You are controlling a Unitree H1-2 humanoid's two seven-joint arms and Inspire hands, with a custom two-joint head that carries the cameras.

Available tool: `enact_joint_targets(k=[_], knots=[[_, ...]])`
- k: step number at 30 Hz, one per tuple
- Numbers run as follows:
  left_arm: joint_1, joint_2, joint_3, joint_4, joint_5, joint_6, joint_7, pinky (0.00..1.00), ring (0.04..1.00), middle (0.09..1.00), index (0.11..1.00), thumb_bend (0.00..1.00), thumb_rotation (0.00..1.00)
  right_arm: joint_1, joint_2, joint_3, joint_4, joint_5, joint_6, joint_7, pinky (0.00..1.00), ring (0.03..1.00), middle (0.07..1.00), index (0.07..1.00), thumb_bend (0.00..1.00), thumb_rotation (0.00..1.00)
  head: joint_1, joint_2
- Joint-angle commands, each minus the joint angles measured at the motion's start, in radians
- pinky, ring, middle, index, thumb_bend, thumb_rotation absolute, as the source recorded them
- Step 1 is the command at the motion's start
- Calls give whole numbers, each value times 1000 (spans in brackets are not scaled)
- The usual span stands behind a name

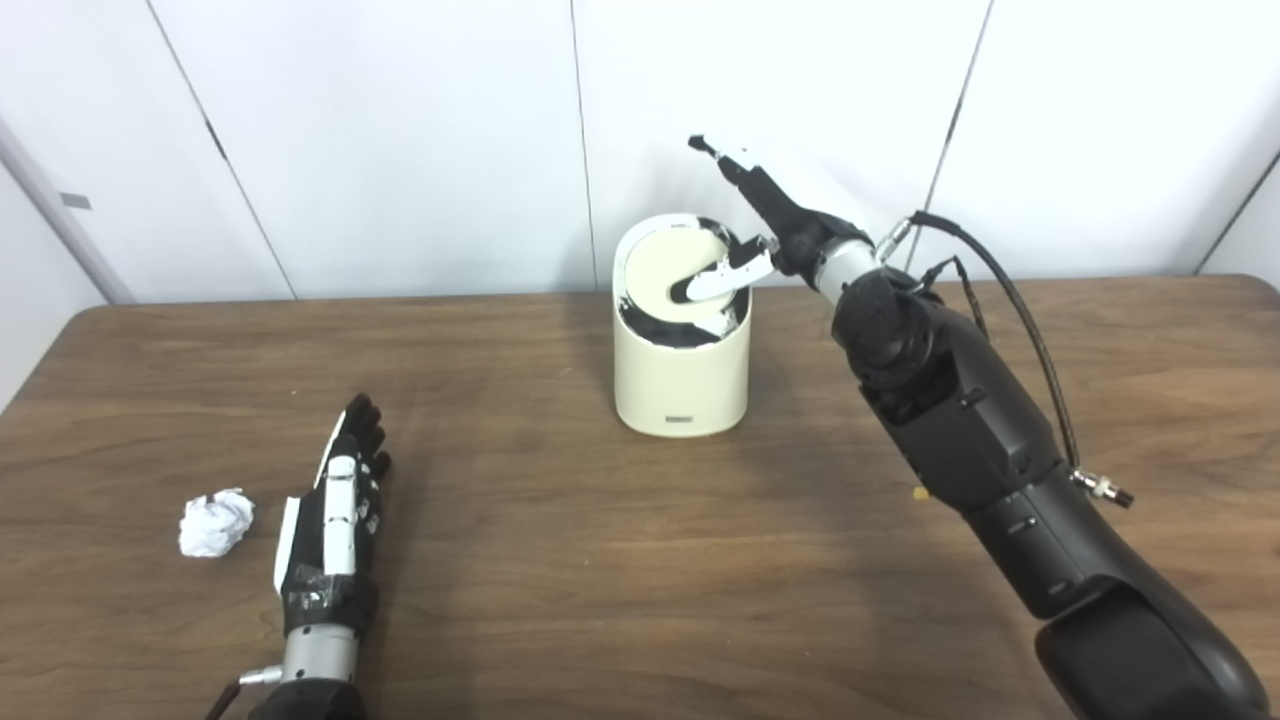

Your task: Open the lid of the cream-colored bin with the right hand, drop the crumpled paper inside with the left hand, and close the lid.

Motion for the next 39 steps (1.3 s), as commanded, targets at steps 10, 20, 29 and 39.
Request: enact_joint_targets(k=[10,20,29,39], knots=[[22,-16,-11,17,6,-19,-2,1000,1000,984,988,379,951,-6,22,-91,-51,22,-38,-68,858,932,944,940,714,629,-9,1],[14,-23,-12,37,22,-36,6,1000,987,967,966,351,915,19,15,-153,-141,75,-35,-45,871,933,948,945,601,713,-10,-6],[17,-18,-9,42,19,-29,0,1000,992,971,972,340,942,94,-15,-174,-255,82,37,-8,793,899,937,945,523,841,-12,-16],[16,-10,-4,45,24,-25,1,1000,985,969,971,358,922,203,-52,-208,-339,84,82,4,783,890,934,939,512,877,-22,-16]])
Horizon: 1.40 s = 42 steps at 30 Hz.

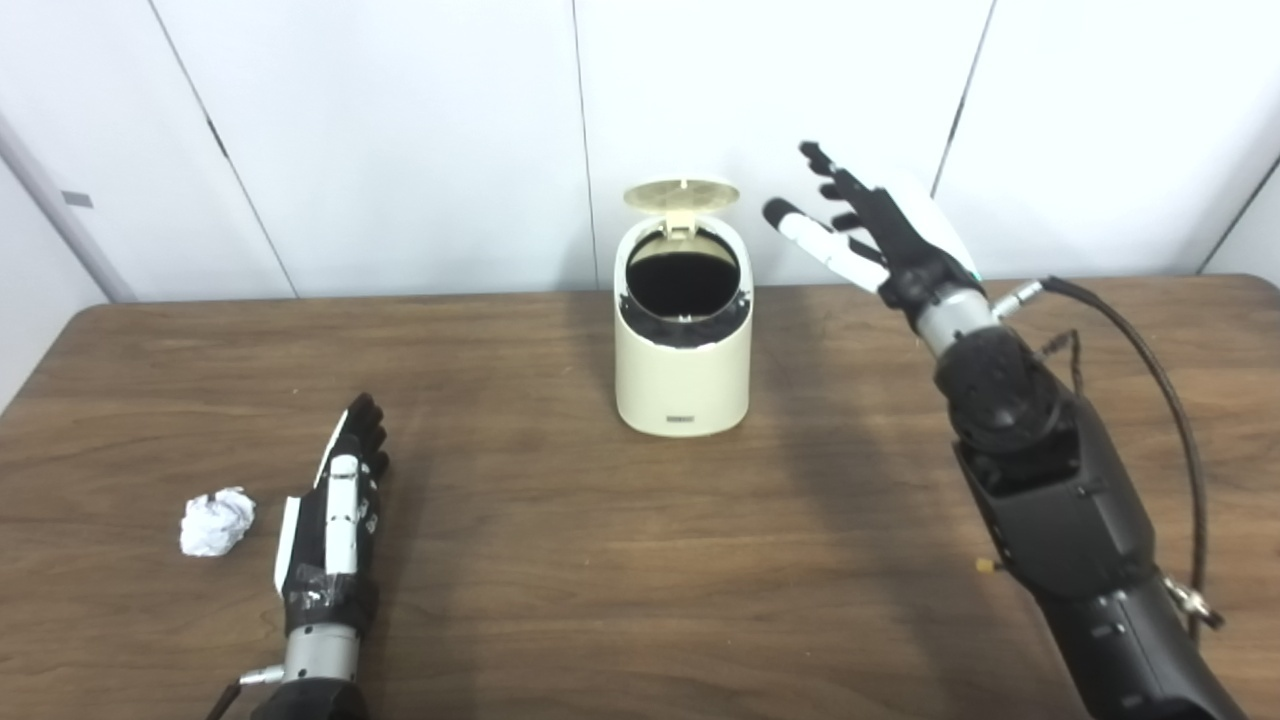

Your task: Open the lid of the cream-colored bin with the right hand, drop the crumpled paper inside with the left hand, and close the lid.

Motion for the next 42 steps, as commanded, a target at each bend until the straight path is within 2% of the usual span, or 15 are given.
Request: enact_joint_targets(k=[1,5,10,15,17,19,23,27,31,34,38,42], knots=[[17,-2,-6,41,3,-25,-7,1000,985,970,972,358,924,-6,-18,-22,-40,6,-8,-10,783,887,932,937,511,876,-1,1],[17,4,-7,35,-4,-20,-14,1000,988,973,976,354,933,43,-19,-54,-61,36,-29,-17,818,897,929,935,507,859,-4,3],[19,9,-4,26,-20,-10,-23,1000,1000,983,990,344,942,107,-21,-105,-71,84,-73,-37,858,912,931,927,536,935,-11,3],[19,14,-3,26,-32,-11,-30,1000,1000,989,994,351,948,170,-6,-162,-64,121,-137,-92,813,862,890,887,549,952,-9,6],[18,16,-3,25,-30,-11,-29,1000,1000,991,995,364,951,195,-2,-182,-55,139,-166,-111,843,883,900,886,541,990,-10,7],[16,16,-1,24,-35,-10,-27,1000,999,988,988,379,942,216,8,-209,-40,177,-204,-131,874,898,904,882,551,998,-12,8],[13,19,2,18,-38,-5,-26,1000,989,978,977,393,930,241,57,-264,-29,280,-248,-158,858,879,896,869,525,1000,-15,13],[12,27,-1,17,-33,-3,-30,1000,991,981,984,390,952,262,104,-320,8,410,-315,-164,973,927,925,889,466,996,-12,14],[14,31,-4,16,-32,-3,-33,1000,992,983,987,402,955,272,126,-355,57,502,-364,-160,999,952,942,902,438,992,-5,16],[15,35,-2,14,-40,-2,-37,1000,991,981,986,411,943,278,138,-370,64,566,-365,-150,1000,977,963,926,426,1000,-8,21],[18,38,-1,11,-43,-6,-43,1000,994,984,985,400,941,292,154,-390,82,652,-366,-141,1000,997,991,948,466,1000,-8,26],[20,38,-2,9,-45,-2,-49,1000,1000,989,990,399,944,310,156,-386,87,684,-375,-138,1000,1000,997,935,493,1000,-8,29]])
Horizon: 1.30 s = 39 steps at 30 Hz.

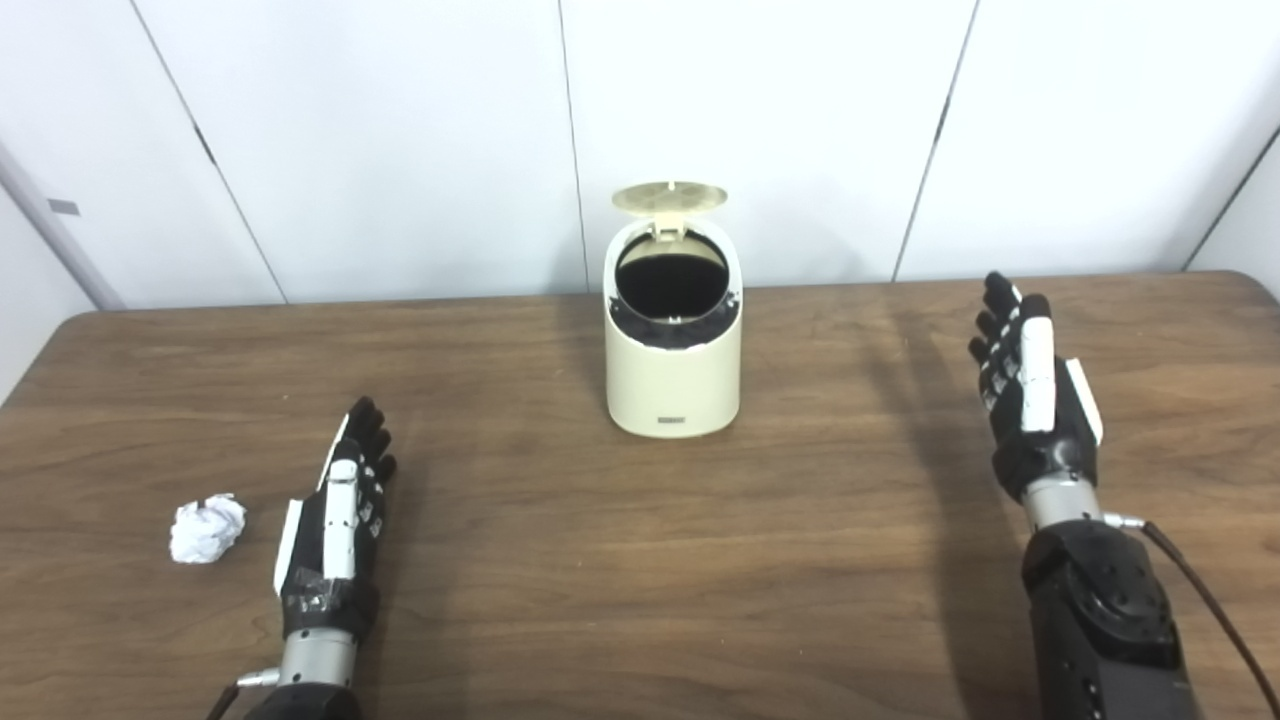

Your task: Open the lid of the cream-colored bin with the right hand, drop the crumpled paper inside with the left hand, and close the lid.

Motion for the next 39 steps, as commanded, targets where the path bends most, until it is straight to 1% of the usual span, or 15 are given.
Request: enact_joint_targets(k=[1,4,7,11,16,21,24,27,31,36,39], knots=[[18,13,3,10,-2,-6,-8,1000,1000,989,990,401,943,-15,-4,1,-22,22,-58,16,1000,1000,999,936,493,1000,1,2],[19,6,1,-3,9,11,3,1000,993,983,984,403,938,0,-4,7,-20,25,-70,18,1000,1000,1000,943,472,1000,2,6],[18,3,0,-3,10,10,5,1000,990,981,982,392,937,16,-2,13,-22,26,-74,16,1000,1000,1000,943,449,1000,4,5],[19,3,-1,-4,9,8,1,1000,993,983,984,389,942,39,11,18,-56,15,-46,-6,1000,986,992,933,463,1000,8,11],[18,4,0,-3,6,6,-1,1000,999,991,990,393,945,83,14,32,-80,10,-62,-4,1000,979,978,928,461,1000,8,13],[16,4,4,-6,-2,11,0,1000,995,986,985,392,927,127,21,52,-126,-15,-50,-15,1000,963,962,919,453,1000,7,21],[16,5,3,-7,6,9,1,1000,995,986,987,389,931,148,29,62,-151,-28,-27,-28,1000,950,945,908,463,982,10,23],[15,5,2,-6,4,6,-1,1000,994,986,988,387,937,167,28,77,-167,-42,-25,-26,1000,957,943,913,430,997,7,26],[13,9,2,0,6,3,-3,1000,995,984,986,382,952,166,33,77,-164,-34,-20,-30,1000,964,952,918,407,994,11,25],[14,6,2,-10,11,12,3,1000,990,979,981,383,949,153,39,74,-157,-40,-9,-44,1000,954,940,904,396,958,13,25],[14,5,1,-11,10,10,2,1000,989,980,980,375,947,151,30,83,-152,-48,-3,-43,1000,952,943,905,425,953,32,27]])
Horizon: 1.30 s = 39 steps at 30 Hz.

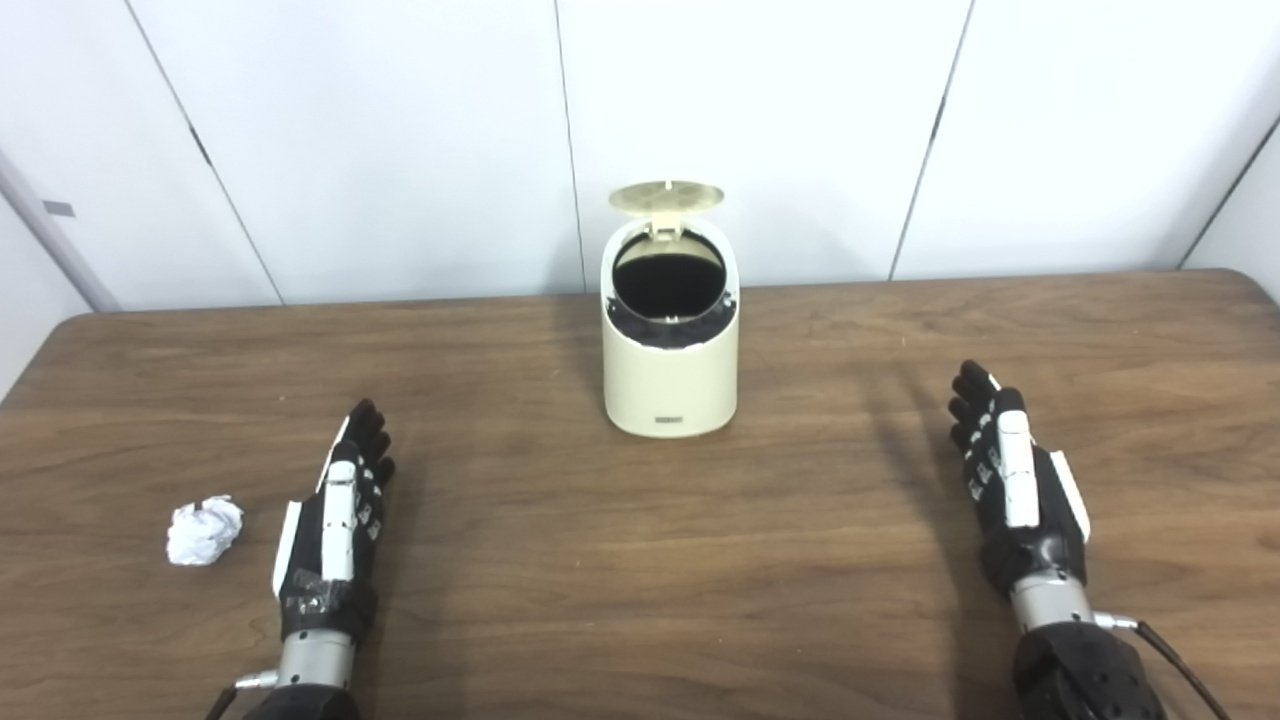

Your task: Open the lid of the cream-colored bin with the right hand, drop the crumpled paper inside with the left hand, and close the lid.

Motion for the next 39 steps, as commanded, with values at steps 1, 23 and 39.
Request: enact_joint_targets(k=[1,23,39], knots=[[12,4,-1,-5,6,-4,0,1000,989,980,981,371,946,-26,-9,4,-17,-7,-17,5,1000,955,947,909,432,960,8,-1],[48,-24,-22,-96,66,59,47,998,975,965,965,436,882,-6,-33,-4,0,87,-14,66,1000,995,997,955,453,1000,244,1],[33,14,-3,-254,141,182,62,1000,981,949,952,477,545,6,-27,-25,2,170,15,57,1000,991,992,950,442,1000,342,-16]])
